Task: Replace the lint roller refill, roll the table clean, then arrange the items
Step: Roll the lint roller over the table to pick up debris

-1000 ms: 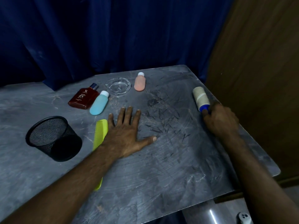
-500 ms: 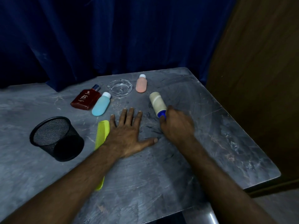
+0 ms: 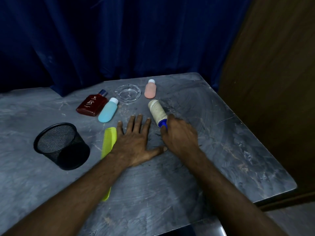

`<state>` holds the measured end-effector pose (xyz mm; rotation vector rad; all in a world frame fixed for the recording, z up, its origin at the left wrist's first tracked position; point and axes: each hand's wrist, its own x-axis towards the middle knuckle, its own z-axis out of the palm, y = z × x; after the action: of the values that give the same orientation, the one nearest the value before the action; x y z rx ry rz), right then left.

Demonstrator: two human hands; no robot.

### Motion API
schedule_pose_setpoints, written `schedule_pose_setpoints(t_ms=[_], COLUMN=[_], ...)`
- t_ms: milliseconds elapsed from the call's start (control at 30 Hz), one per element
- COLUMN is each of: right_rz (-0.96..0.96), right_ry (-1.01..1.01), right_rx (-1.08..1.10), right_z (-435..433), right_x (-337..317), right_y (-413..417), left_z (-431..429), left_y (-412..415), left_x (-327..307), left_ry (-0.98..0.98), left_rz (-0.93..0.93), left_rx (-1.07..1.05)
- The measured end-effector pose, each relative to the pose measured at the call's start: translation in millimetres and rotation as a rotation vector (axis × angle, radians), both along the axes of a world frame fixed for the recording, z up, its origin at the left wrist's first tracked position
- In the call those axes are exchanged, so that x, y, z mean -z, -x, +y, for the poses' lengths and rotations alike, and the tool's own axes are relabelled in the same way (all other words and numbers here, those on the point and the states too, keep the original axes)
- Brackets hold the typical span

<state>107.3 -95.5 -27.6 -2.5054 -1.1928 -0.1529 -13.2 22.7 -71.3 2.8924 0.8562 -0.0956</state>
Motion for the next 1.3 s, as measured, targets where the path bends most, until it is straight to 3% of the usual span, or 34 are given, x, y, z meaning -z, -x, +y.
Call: schedule_pose_setpoints(t_ms=[467, 933, 1300], right_rz=[0.036, 0.122, 0.095], right_ry=[-0.006, 0.094, 0.157], right_rx=[0.047, 0.301, 0.401], right_z=[-9, -83, -105], right_x=[3, -17, -20], right_y=[-5, -93, -114], left_z=[0, 0, -1], left_y=[-1, 1, 1], left_x=[1, 0, -4], left_ry=[-0.004, -0.001, 0.002], left_rz=[-0.002, 0.012, 0.042], left_rx=[-0.003, 0.005, 0.01])
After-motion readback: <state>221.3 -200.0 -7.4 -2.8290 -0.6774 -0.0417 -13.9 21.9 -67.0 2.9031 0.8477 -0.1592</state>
